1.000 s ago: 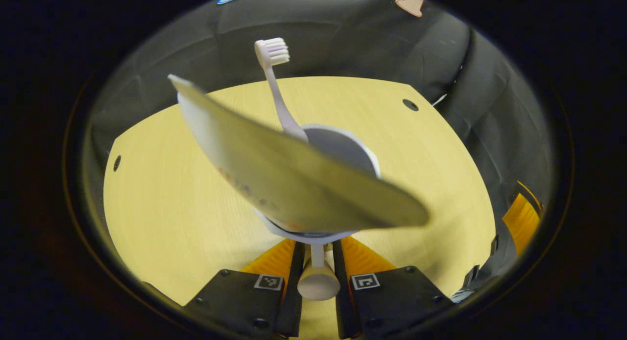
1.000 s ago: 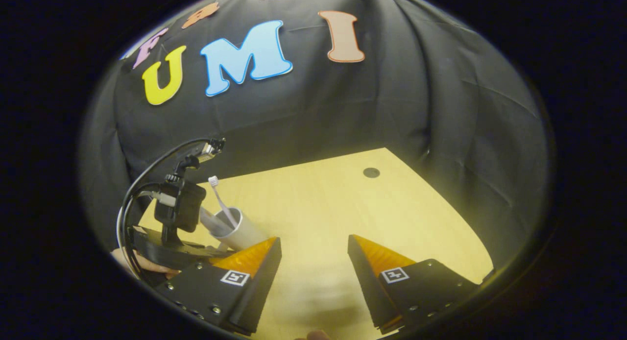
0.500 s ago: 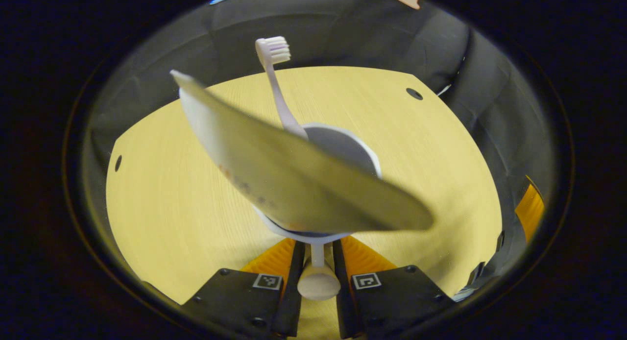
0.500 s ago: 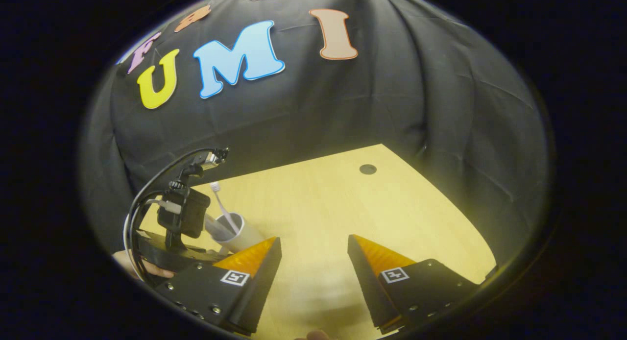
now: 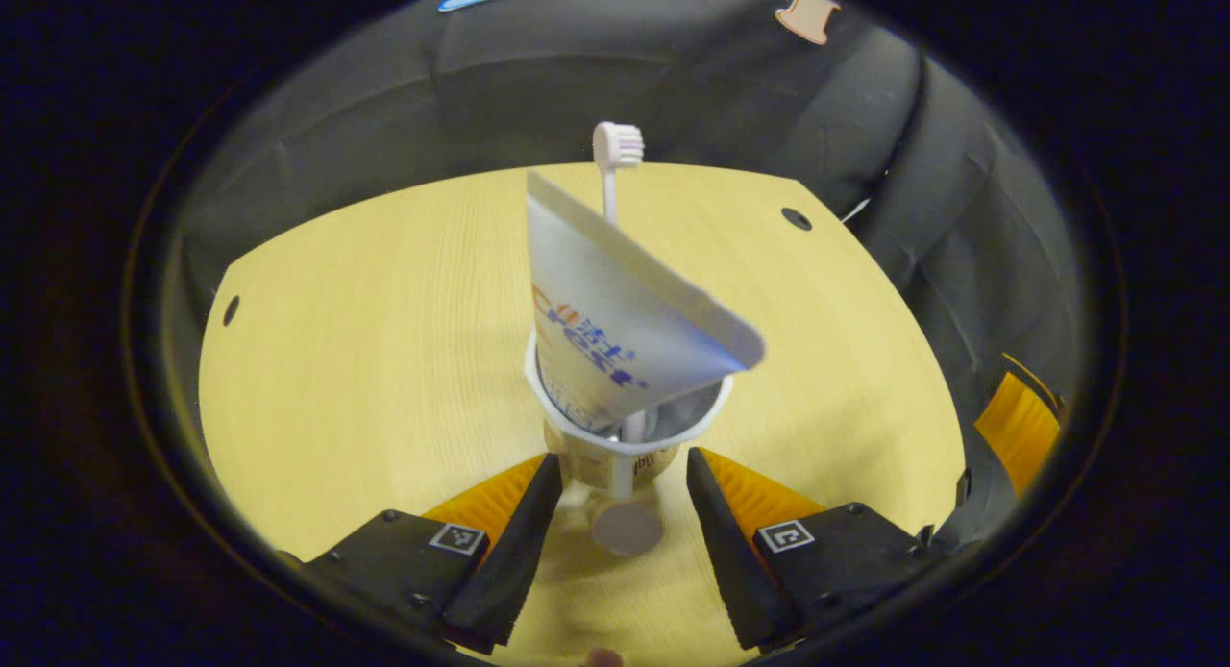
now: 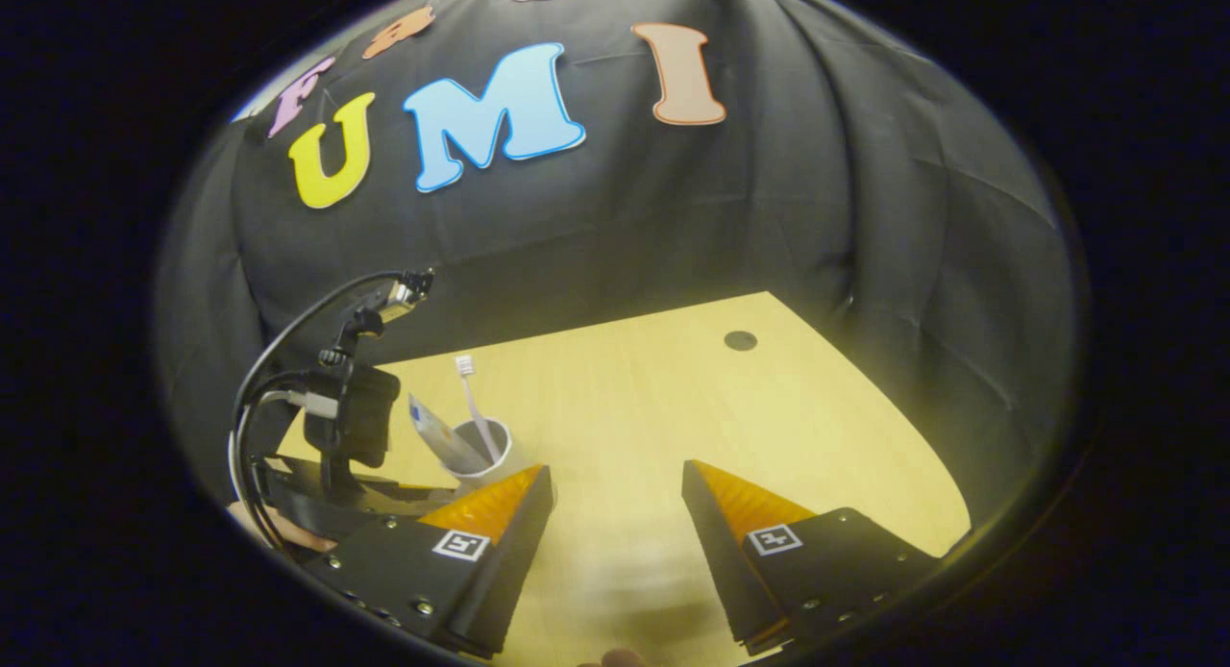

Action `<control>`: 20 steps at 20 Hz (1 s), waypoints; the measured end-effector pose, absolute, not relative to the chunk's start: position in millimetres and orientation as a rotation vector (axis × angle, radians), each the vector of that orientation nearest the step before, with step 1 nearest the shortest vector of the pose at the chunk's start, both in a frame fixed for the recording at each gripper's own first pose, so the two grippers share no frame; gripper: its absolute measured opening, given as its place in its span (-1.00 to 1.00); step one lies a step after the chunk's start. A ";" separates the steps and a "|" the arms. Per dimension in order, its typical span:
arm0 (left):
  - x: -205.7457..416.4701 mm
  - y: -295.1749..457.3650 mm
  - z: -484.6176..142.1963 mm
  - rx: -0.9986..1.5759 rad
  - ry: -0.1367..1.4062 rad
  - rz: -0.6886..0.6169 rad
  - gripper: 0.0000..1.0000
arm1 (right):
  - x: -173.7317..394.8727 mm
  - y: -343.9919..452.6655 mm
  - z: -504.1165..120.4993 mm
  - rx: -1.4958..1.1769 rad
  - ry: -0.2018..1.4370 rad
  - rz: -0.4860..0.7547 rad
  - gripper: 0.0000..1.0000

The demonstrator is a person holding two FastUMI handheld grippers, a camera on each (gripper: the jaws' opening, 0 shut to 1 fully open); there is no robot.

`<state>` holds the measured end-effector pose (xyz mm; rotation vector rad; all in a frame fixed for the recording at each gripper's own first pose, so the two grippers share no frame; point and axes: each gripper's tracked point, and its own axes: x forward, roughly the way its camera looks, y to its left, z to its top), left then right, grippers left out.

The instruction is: Put the toothbrush and toothpaste on the desktop into the cup, then pick up the cup and place it on the coaster on the desktop.

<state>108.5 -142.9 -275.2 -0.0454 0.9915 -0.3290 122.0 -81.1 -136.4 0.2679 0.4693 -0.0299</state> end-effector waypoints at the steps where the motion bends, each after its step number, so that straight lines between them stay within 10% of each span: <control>1: 103.5 -140.1 -266.7 -0.049 0.966 -0.327 0.75 | 121.1 -78.8 -133.3 0.258 0.462 -0.018 0.63; 20: 78.1 -67.8 -103.9 -0.107 0.273 -0.056 0.74 | 65.9 -33.4 -14.6 0.076 0.119 0.147 0.63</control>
